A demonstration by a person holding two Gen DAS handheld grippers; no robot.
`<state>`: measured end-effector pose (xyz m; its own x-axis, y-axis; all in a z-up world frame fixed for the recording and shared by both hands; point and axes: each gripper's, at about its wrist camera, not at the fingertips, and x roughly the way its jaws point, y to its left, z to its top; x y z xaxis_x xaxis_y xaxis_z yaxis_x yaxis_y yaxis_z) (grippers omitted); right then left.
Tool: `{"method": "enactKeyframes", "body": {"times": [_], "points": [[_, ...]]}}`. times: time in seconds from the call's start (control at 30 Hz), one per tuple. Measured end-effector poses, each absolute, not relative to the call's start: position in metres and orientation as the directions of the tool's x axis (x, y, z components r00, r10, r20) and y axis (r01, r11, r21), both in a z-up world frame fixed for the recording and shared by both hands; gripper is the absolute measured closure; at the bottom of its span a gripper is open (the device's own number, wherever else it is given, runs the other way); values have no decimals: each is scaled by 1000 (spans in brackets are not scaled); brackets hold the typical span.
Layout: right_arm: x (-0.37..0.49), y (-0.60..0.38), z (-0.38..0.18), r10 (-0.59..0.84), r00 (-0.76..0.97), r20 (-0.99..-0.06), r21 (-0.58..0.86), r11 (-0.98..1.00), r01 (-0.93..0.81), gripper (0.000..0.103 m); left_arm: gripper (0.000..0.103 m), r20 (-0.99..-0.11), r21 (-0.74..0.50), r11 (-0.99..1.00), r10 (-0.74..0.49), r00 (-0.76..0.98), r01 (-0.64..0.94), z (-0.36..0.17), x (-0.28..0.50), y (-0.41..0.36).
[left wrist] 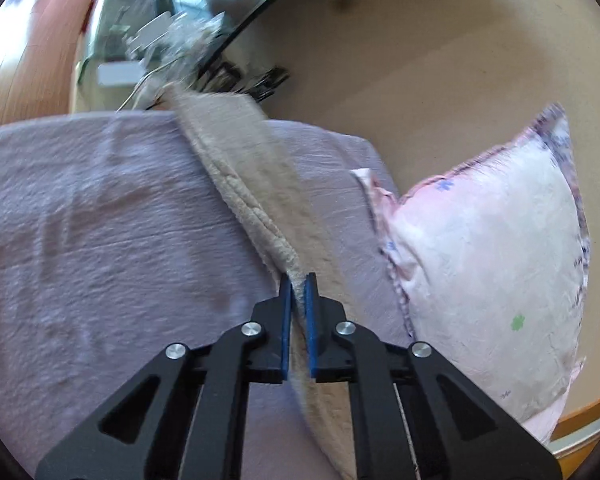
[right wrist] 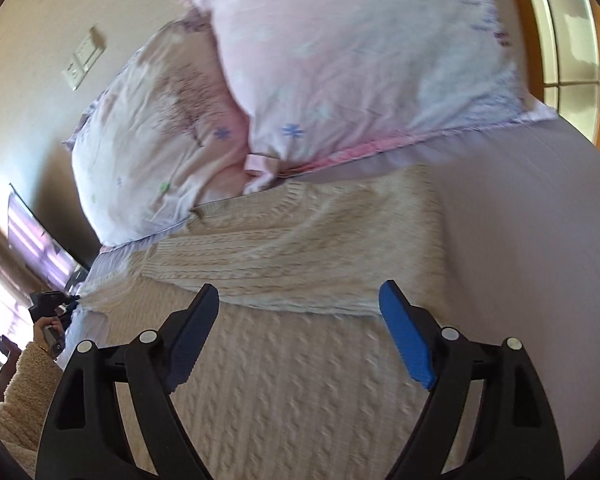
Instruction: Fold small clothes
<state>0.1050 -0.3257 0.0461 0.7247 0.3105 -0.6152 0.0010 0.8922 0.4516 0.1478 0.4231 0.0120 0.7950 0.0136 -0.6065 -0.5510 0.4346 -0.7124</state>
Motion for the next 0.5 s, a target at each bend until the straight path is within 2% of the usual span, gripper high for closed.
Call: {"method": "enactKeyframes", "body": {"times": [0.07, 0.13, 0.23, 0.3, 0.33, 0.4, 0.47, 0.5], "points": [[100, -335, 45, 293, 732, -616, 448, 894, 20, 19, 98, -568, -697, 540, -12, 823, -472, 37, 160, 396], [97, -341, 45, 280, 739, -613, 449, 893, 33, 19, 98, -517, -673, 662, -103, 850, -329, 69, 178, 344], [88, -352, 44, 269, 756, -597, 467, 882, 55, 19, 98, -433, -639, 769, -344, 833, -15, 110, 198, 229], [84, -356, 43, 270, 759, -593, 477, 877, 61, 19, 97, -396, -621, 753, -539, 743, 216, 124, 202, 140], [82, -356, 41, 270, 756, -596, 477, 876, 63, 19, 95, -406, -602, 732, -624, 667, 318, 125, 202, 92], [75, -354, 40, 286, 741, -608, 480, 876, 56, 19, 81, -460, -578, 666, -743, 487, 471, 115, 194, 9], [63, -351, 42, 327, 724, -607, 495, 869, 21, 19, 59, -515, -555, 632, -772, 373, 541, 100, 177, -35], [52, -349, 42, 352, 717, -602, 503, 864, -3, 16, 55, -537, -533, 635, -765, 357, 559, 94, 163, -40]]}}
